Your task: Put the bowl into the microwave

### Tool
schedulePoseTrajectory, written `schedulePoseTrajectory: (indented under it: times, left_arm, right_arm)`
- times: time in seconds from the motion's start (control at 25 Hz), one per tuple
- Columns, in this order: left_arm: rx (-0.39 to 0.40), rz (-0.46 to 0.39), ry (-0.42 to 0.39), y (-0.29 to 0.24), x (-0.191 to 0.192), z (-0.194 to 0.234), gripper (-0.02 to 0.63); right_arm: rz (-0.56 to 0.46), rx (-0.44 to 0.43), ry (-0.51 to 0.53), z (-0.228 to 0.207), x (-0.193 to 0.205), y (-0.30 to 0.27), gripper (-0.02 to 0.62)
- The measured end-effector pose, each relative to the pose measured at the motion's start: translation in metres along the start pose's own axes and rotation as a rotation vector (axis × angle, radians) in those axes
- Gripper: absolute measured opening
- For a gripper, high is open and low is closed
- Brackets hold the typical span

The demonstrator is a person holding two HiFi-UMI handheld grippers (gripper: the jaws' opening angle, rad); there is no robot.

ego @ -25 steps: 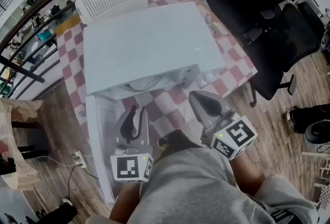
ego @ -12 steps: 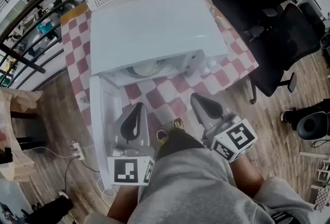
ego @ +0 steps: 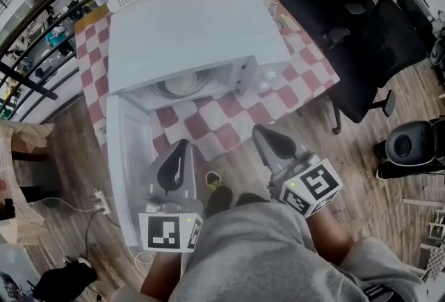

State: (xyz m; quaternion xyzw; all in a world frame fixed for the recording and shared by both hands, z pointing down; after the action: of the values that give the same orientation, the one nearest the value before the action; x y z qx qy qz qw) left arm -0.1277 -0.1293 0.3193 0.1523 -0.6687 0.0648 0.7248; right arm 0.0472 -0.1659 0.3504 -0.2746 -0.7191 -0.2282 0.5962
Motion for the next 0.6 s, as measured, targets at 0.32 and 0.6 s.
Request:
schedulePoseTrajectory:
  times: [0.32,0.6]
  left_arm:
    - [-0.014,-0.01,-0.007,0.02,-0.004,-0.051,0.011]
    - [-0.034,-0.002,-0.011,0.056,-0.004,-0.107,0.011]
  right_arm:
    - [0.002,-0.024,0.007,-0.009,-0.003,0.051,-0.003]
    - [-0.015,-0.061,0.021,-0.006,-0.004,0.107,-0.003]
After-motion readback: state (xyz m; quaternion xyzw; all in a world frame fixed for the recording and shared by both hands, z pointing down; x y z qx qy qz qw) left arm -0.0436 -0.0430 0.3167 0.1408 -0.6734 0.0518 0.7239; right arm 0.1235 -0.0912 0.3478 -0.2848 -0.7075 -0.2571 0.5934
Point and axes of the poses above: the fingertips, and each gripper's own axes: y backward along the fingers, z to its left, x out of its underside, the point moved 4 cm from there along y, backward along the fingers, and after that the axes turned 15 degrees about -z, right-handed, at the moved point
